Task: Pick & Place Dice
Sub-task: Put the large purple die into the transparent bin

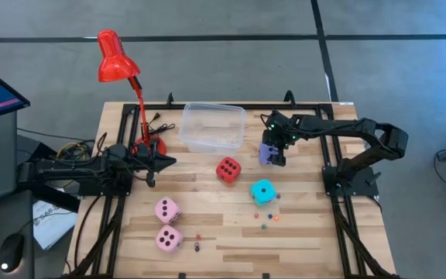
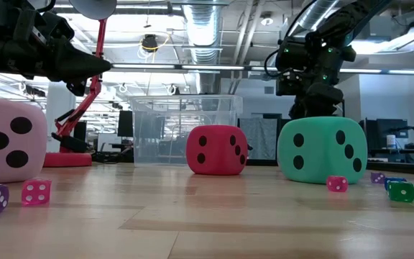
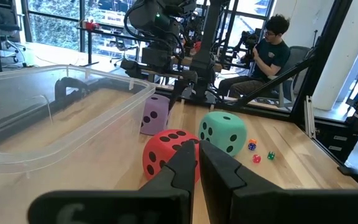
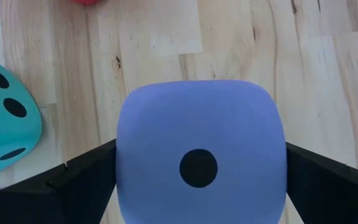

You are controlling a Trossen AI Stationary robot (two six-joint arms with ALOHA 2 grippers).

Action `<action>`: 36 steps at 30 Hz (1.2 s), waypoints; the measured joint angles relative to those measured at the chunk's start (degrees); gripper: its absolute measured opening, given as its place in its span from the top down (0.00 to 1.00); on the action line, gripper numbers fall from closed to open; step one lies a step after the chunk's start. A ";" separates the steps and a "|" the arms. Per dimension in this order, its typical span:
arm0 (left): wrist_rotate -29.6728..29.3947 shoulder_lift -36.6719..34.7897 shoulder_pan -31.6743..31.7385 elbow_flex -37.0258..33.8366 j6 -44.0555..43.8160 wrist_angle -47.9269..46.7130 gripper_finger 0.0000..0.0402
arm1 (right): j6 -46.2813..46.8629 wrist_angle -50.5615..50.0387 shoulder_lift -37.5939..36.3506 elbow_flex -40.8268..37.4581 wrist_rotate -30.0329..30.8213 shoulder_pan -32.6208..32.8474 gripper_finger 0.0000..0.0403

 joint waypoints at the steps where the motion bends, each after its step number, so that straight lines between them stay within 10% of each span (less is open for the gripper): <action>1: 0.00 -0.01 0.01 0.00 -0.01 -0.02 0.97 | 0.00 0.04 0.00 0.00 -0.02 0.00 0.01; 36: 0.00 0.00 0.00 0.00 0.00 -0.01 0.97 | 1.20 0.17 0.04 0.00 -0.11 0.01 0.06</action>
